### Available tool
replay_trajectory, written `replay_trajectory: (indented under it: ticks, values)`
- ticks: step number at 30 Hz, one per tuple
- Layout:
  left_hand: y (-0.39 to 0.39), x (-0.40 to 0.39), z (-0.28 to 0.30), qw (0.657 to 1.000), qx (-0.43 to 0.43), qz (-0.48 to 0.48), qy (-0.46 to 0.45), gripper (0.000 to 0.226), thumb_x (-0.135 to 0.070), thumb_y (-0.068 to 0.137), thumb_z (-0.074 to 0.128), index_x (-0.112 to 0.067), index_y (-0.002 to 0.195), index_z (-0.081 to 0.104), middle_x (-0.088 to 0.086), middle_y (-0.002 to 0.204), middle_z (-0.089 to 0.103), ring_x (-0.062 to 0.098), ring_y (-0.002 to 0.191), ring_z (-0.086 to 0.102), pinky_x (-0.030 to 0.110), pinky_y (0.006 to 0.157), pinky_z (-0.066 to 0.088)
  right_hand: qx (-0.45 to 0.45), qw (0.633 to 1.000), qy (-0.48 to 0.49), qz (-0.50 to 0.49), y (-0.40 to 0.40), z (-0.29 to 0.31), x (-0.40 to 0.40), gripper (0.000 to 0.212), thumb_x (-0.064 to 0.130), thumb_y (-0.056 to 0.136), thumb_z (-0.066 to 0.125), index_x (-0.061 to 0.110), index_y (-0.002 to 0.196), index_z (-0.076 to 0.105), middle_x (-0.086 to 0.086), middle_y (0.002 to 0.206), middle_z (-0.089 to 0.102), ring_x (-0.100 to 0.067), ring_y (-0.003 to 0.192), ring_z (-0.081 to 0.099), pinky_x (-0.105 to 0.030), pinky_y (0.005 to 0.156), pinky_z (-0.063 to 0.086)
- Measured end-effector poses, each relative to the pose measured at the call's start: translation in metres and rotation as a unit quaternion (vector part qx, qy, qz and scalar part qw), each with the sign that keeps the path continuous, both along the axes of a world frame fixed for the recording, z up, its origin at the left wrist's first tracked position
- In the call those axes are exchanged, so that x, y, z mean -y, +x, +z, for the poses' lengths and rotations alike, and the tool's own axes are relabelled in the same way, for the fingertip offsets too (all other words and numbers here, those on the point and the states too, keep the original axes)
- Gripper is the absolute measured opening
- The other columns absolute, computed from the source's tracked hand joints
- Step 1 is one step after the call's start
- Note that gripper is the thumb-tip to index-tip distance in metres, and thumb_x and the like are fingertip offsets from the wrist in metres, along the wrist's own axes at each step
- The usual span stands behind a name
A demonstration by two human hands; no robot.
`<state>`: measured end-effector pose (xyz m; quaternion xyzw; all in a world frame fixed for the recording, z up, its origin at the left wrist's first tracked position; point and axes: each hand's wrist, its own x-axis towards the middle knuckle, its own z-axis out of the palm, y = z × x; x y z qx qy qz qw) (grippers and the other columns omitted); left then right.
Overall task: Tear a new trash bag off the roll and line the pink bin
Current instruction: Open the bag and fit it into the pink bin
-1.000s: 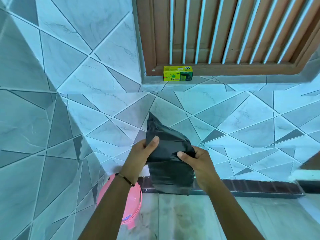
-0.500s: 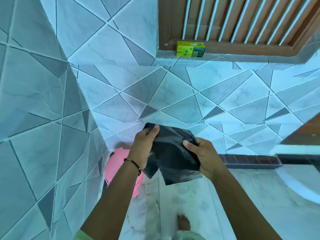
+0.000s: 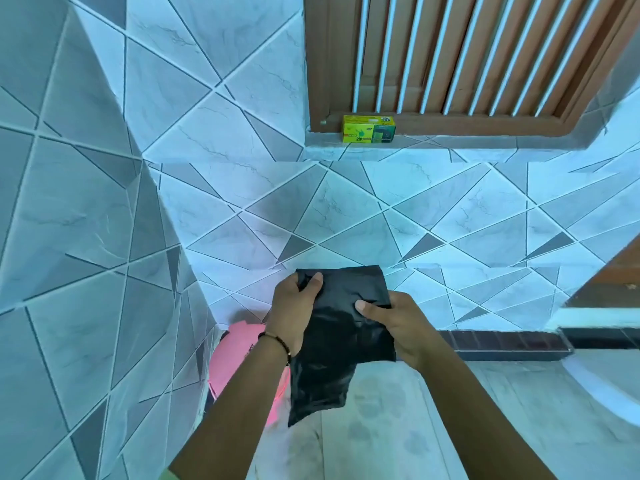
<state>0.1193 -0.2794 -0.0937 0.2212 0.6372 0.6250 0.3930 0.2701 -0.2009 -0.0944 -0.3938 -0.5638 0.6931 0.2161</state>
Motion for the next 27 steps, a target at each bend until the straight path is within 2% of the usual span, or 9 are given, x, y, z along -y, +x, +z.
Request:
replay_trajectory:
  ticks: [3, 6, 9, 12, 15, 18, 22, 25, 27]
  values:
    - [0.008, 0.000, -0.001, 0.995, 0.085, -0.045, 0.013, 0.028, -0.027, 0.088, 0.061, -0.006, 0.105, 0.067, 0.013, 0.107, 0.072, 0.029, 0.102, 0.067, 0.045, 0.095, 0.052, -0.041, 0.997, -0.019, -0.056, 0.003, 0.004, -0.006, 0.017, 0.011, 0.082, 0.068, 0.001, 0.097, 0.069, -0.018, 0.092, 0.073, -0.035, 0.085, 0.071, -0.044, 0.074, 0.058]
    - [0.018, 0.006, -0.004, 0.990, 0.067, -0.121, -0.006, 0.019, -0.016, 0.087, 0.062, -0.006, 0.102, 0.068, 0.009, 0.097, 0.075, 0.023, 0.090, 0.071, 0.041, 0.085, 0.057, -0.077, 0.994, -0.042, -0.069, 0.005, 0.011, -0.017, 0.012, 0.011, 0.084, 0.066, 0.002, 0.090, 0.071, -0.016, 0.084, 0.074, -0.031, 0.075, 0.071, -0.042, 0.065, 0.059]
    - [0.016, 0.002, -0.007, 0.997, 0.034, -0.074, 0.007, 0.010, -0.006, 0.088, 0.059, -0.005, 0.090, 0.069, 0.004, 0.076, 0.074, 0.017, 0.071, 0.068, 0.027, 0.069, 0.058, -0.075, 0.995, -0.061, -0.016, 0.007, 0.013, -0.022, 0.020, 0.020, 0.088, 0.061, 0.001, 0.088, 0.070, -0.013, 0.079, 0.074, -0.024, 0.069, 0.070, -0.032, 0.061, 0.058]
    - [0.008, -0.007, -0.006, 1.000, 0.021, -0.013, 0.013, 0.015, -0.006, 0.088, 0.058, 0.006, 0.095, 0.063, 0.015, 0.084, 0.068, 0.026, 0.080, 0.061, 0.031, 0.073, 0.053, -0.023, 0.995, -0.075, 0.068, 0.013, 0.010, -0.024, 0.012, 0.018, 0.089, 0.059, 0.007, 0.088, 0.066, -0.005, 0.070, 0.073, -0.018, 0.057, 0.069, -0.025, 0.054, 0.055]
    - [0.012, -0.009, -0.003, 0.999, 0.035, -0.024, 0.012, 0.016, 0.003, 0.092, 0.048, 0.005, 0.101, 0.061, 0.012, 0.085, 0.067, 0.022, 0.077, 0.064, 0.027, 0.069, 0.057, -0.034, 0.995, -0.077, 0.053, 0.018, 0.004, -0.029, 0.006, 0.011, 0.087, 0.061, 0.005, 0.087, 0.064, -0.004, 0.065, 0.070, -0.015, 0.052, 0.066, -0.024, 0.050, 0.054]
    - [0.018, -0.009, -0.004, 0.998, 0.056, -0.030, 0.016, 0.019, -0.002, 0.091, 0.053, 0.008, 0.103, 0.061, 0.014, 0.087, 0.069, 0.015, 0.070, 0.069, 0.027, 0.068, 0.060, -0.054, 0.996, -0.066, 0.029, 0.020, 0.001, -0.032, 0.009, 0.009, 0.086, 0.061, 0.001, 0.083, 0.065, -0.006, 0.058, 0.067, -0.013, 0.047, 0.063, -0.022, 0.046, 0.052]
    - [0.024, -0.013, -0.011, 0.997, 0.067, 0.013, 0.020, 0.013, -0.009, 0.086, 0.061, 0.001, 0.094, 0.066, 0.013, 0.083, 0.072, 0.022, 0.073, 0.068, 0.032, 0.069, 0.059, -0.072, 0.997, -0.040, 0.015, 0.017, -0.001, -0.029, 0.010, 0.010, 0.085, 0.063, 0.003, 0.078, 0.066, -0.006, 0.053, 0.063, -0.013, 0.044, 0.059, -0.022, 0.046, 0.051]
    - [0.030, -0.015, -0.014, 0.998, 0.061, 0.021, 0.019, 0.012, -0.015, 0.085, 0.064, -0.004, 0.089, 0.067, 0.007, 0.075, 0.072, 0.015, 0.066, 0.070, 0.026, 0.057, 0.058, -0.077, 0.997, -0.027, 0.000, 0.015, -0.002, -0.027, 0.011, 0.014, 0.082, 0.065, 0.004, 0.078, 0.066, -0.005, 0.052, 0.054, -0.013, 0.041, 0.051, -0.024, 0.046, 0.048]
    - [0.035, -0.016, -0.013, 0.998, 0.048, 0.028, 0.012, 0.019, -0.023, 0.082, 0.067, -0.004, 0.085, 0.066, 0.007, 0.072, 0.070, 0.012, 0.060, 0.068, 0.023, 0.053, 0.055, -0.079, 0.996, -0.031, 0.000, 0.014, -0.004, -0.026, 0.019, 0.021, 0.078, 0.068, 0.003, 0.081, 0.067, -0.003, 0.049, 0.051, -0.014, 0.042, 0.046, -0.025, 0.045, 0.046]
